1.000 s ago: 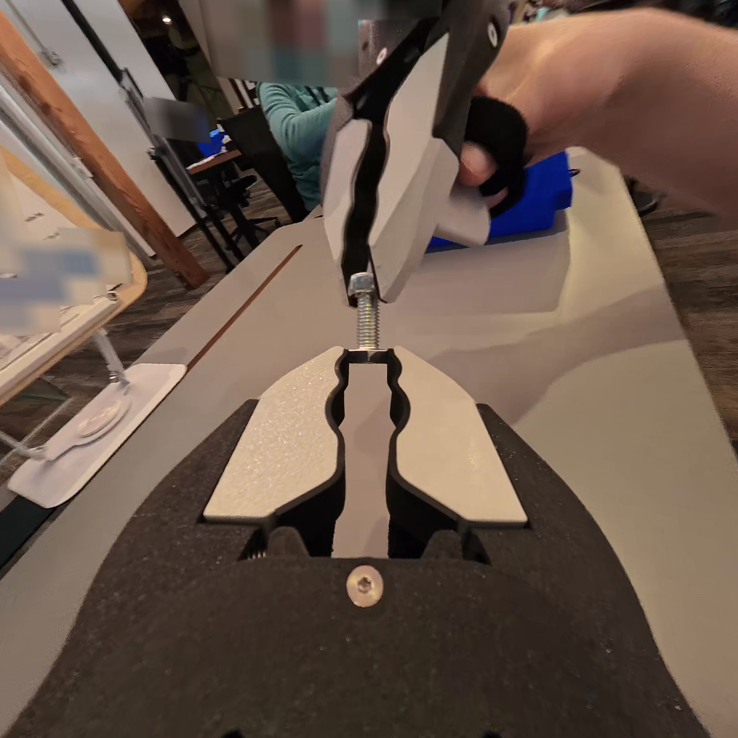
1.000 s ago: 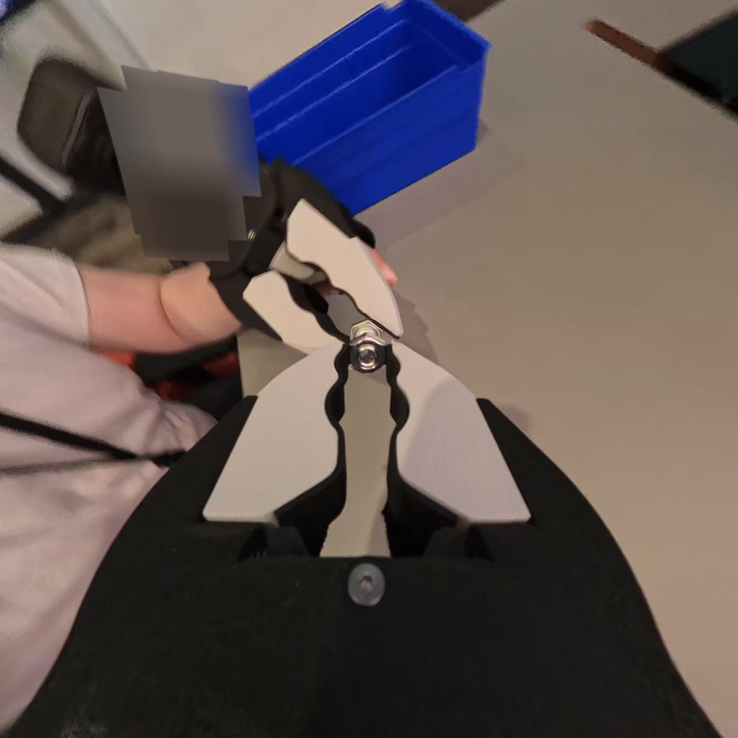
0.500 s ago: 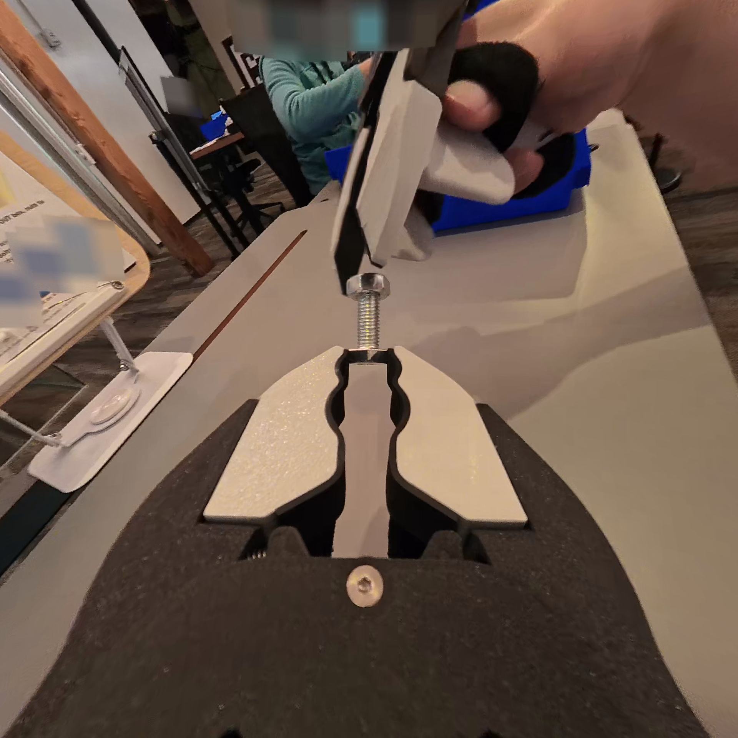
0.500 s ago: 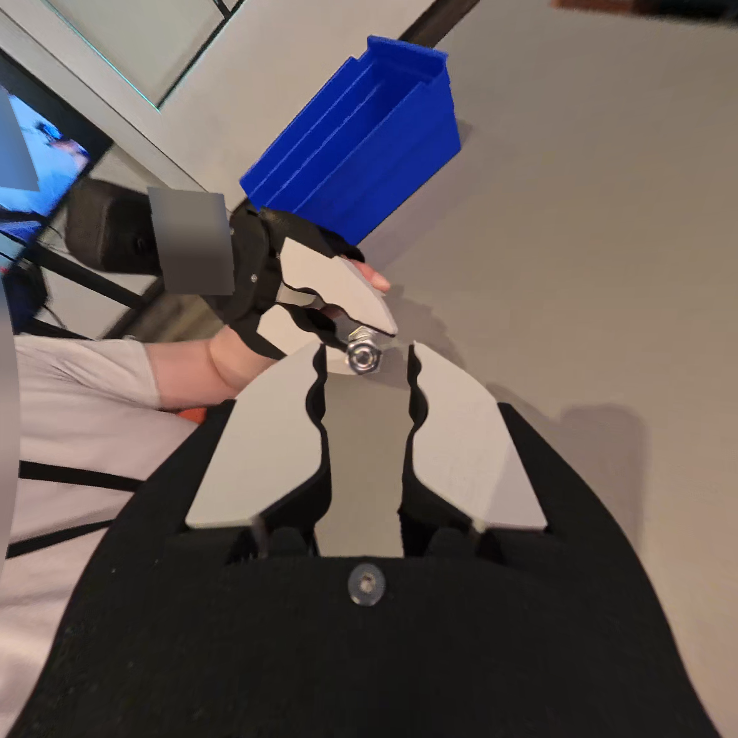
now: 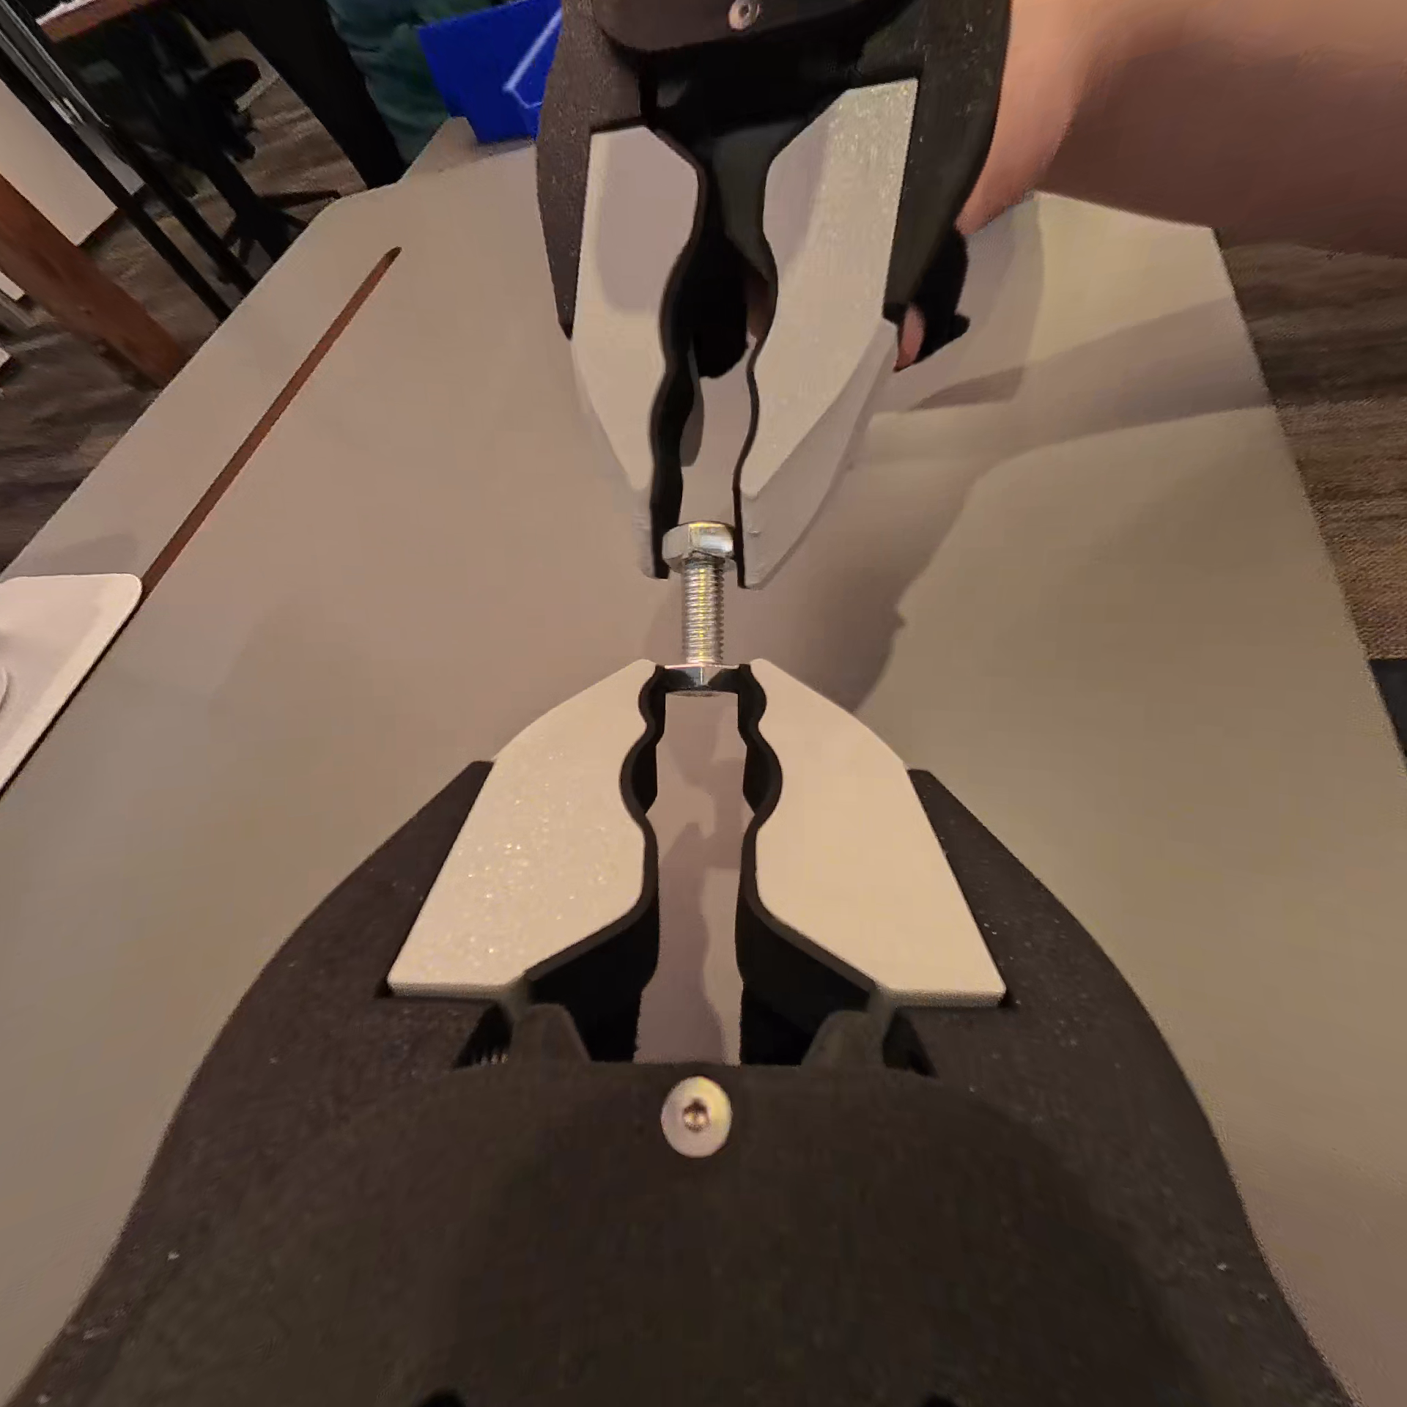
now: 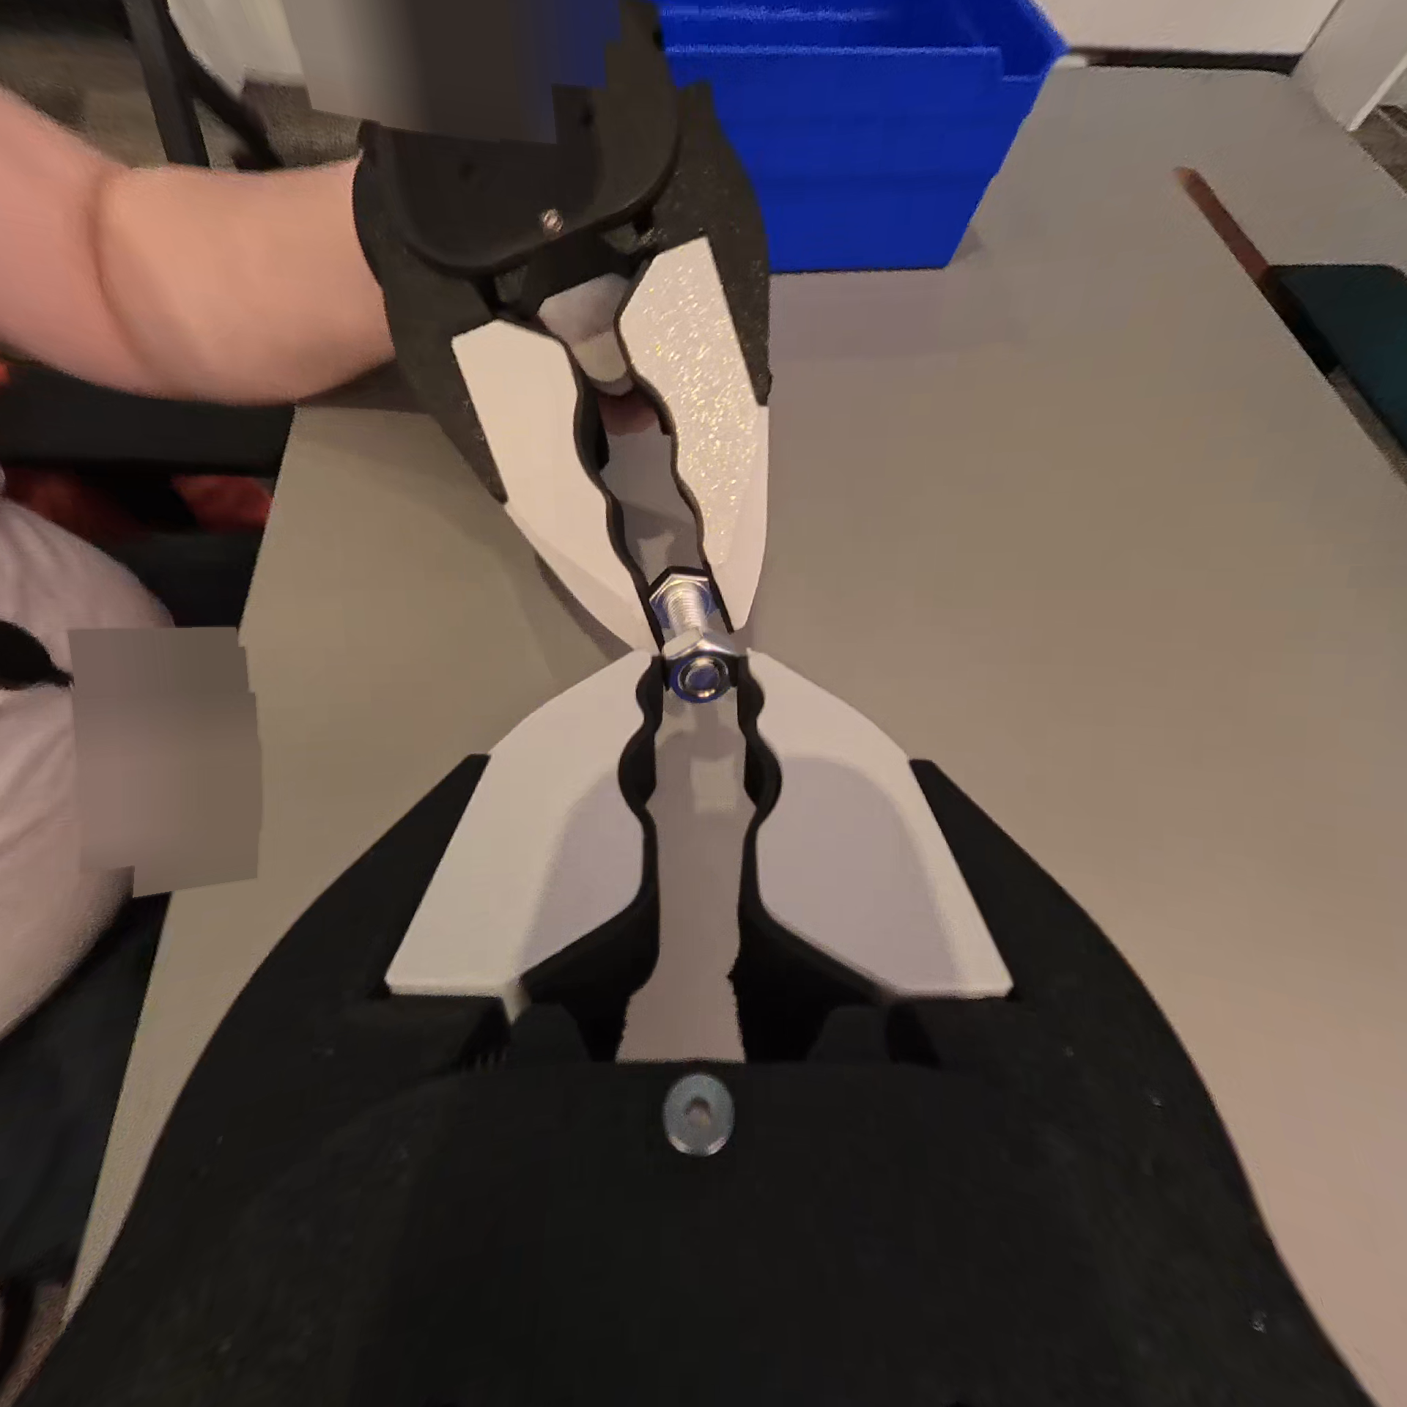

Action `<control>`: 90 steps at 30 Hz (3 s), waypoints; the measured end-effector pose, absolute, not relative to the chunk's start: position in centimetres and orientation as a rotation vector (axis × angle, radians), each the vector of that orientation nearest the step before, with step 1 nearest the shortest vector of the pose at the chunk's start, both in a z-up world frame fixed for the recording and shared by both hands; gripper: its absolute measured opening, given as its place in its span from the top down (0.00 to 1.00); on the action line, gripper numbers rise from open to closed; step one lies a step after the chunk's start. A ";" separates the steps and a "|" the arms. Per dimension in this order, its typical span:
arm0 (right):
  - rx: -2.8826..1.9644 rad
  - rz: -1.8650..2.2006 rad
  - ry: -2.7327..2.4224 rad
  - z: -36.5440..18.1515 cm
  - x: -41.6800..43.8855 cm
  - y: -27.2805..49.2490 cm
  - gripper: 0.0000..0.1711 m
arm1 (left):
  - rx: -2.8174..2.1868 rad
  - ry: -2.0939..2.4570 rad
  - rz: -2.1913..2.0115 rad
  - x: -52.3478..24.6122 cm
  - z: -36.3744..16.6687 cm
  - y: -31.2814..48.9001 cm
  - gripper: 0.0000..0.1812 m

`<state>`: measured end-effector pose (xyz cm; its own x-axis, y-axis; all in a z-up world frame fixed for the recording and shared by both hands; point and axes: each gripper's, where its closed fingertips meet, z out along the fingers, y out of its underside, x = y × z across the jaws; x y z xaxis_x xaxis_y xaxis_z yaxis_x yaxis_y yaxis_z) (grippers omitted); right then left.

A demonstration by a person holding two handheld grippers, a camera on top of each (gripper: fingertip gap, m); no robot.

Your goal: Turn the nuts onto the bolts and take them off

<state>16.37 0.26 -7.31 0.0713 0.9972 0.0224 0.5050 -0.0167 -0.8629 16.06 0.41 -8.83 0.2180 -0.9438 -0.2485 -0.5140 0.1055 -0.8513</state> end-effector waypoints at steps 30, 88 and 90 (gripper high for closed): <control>-1.774 1.184 -1.238 -8.0 15.8 0.9 0.78 | -1.578 1.397 -0.611 15.5 -9.6 1.5 0.90; -2.047 1.544 -0.747 -7.5 16.6 1.2 0.73 | -1.515 1.416 -0.566 15.4 -8.8 1.1 0.90; -2.123 1.609 -0.698 -7.8 16.3 0.6 0.75 | -1.511 1.415 -0.540 15.3 -8.8 1.3 0.90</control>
<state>16.29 0.56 -7.79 0.2193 0.5970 -0.7717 0.1552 -0.8022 -0.5766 15.34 1.27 -8.79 0.2288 -0.9315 -0.2828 -0.5061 0.1343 -0.8520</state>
